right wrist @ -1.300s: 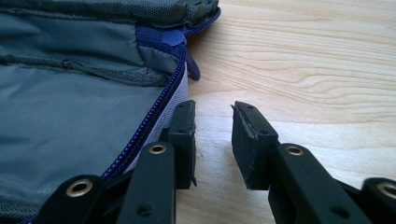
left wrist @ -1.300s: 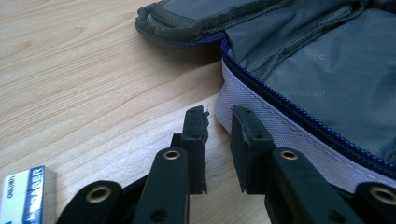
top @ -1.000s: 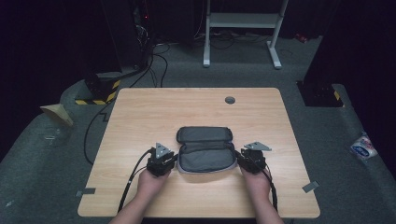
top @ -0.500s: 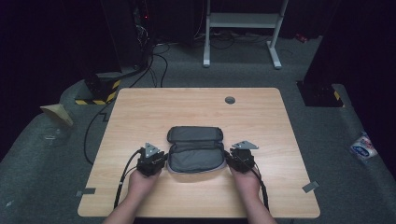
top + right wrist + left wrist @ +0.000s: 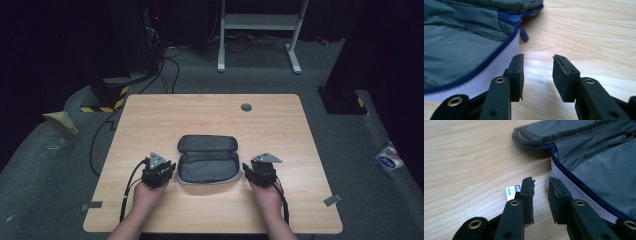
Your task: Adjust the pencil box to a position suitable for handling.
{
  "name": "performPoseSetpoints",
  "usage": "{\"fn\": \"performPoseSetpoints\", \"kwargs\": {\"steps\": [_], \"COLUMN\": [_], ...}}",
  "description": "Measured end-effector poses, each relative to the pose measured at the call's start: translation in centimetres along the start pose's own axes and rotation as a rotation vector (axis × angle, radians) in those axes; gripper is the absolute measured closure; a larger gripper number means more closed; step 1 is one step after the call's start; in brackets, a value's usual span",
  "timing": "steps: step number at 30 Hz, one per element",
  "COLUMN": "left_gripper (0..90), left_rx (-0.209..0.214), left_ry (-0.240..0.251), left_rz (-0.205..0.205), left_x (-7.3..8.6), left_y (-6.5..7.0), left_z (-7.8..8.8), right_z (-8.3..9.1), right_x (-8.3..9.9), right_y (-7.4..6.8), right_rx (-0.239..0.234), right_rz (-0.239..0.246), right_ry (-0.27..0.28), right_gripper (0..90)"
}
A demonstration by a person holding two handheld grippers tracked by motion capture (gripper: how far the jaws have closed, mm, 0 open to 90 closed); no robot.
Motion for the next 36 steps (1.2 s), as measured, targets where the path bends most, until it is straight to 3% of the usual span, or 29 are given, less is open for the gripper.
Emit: {"fn": "performPoseSetpoints", "kwargs": {"steps": [4,11,15,24,36], "left_gripper": [72.2,70.2,68.8,61.1,52.4], "left_rx": [-0.015,-0.074,-0.076,-0.052,-0.006], "left_ry": [0.018,0.021,0.029,0.003,-0.011], "left_rz": [-0.033,-0.028,0.033,0.032,0.049], "left_x": [-0.1,1.0,1.6,2.4,2.3], "left_y": [-0.7,-3.3,-4.4,-3.9,-3.3], "left_z": [1.0,2.6,2.8,1.9,1.2], "right_z": [1.4,3.7,4.4,5.0,4.6], "right_x": [0.3,1.7,2.8,4.0,4.2], "right_y": [1.3,3.7,4.6,5.5,5.6], "right_rx": [0.021,0.068,0.087,0.138,0.129], "right_rz": [0.009,0.01,-0.002,0.018,-0.007], "right_ry": [0.023,0.038,0.014,-0.022,-0.012], "right_gripper": [59.9,57.0,54.6,50.3,46.7]}}
Point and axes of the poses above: each handheld gripper's, and its own axes: z roughly backward along the jaws, x roughly out of its underside, y roughly to its right, the point moved 6 cm from there along -z, roughly forward along the jaws, and after that the axes turned 12 degrees about -z, right-handed, at the moved point
